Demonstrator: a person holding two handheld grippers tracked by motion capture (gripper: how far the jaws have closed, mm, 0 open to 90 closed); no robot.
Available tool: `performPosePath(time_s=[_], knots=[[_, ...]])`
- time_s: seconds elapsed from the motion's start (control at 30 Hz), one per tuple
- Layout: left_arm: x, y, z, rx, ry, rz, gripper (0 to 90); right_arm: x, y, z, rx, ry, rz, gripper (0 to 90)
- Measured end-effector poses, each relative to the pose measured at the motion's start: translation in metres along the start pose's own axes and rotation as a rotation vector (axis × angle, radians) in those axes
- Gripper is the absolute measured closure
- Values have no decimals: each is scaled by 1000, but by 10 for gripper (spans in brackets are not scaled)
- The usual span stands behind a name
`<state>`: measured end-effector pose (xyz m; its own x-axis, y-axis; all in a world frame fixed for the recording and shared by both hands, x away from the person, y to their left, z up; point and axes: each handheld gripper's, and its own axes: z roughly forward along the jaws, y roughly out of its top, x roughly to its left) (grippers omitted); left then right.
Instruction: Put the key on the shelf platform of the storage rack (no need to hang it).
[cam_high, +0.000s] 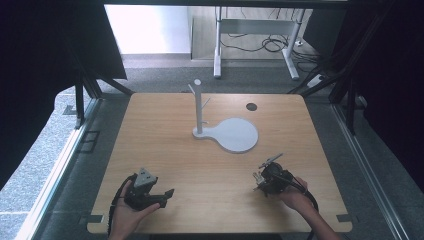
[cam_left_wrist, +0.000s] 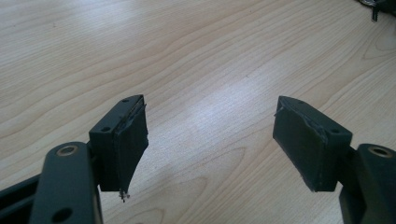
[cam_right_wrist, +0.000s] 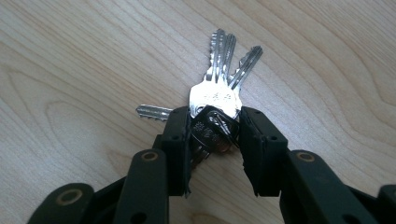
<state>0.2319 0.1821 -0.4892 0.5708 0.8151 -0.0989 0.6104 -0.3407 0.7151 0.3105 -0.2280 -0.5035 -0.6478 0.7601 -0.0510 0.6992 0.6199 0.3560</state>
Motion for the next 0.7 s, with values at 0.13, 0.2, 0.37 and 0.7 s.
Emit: performPosePath(time_s=[0.13,0.2,0.37,0.7], knots=[[0,0,-3,-11,2,0,266,-3,0,0,2,15,15,655],[0,0,-4,-16,2,-3,267,-5,0,0,3,16,24,657],[0,0,-5,-25,4,-2,266,-7,-1,0,7,15,26,658],[3,0,-7,-54,21,-19,269,-11,-1,-3,2,44,21,659]])
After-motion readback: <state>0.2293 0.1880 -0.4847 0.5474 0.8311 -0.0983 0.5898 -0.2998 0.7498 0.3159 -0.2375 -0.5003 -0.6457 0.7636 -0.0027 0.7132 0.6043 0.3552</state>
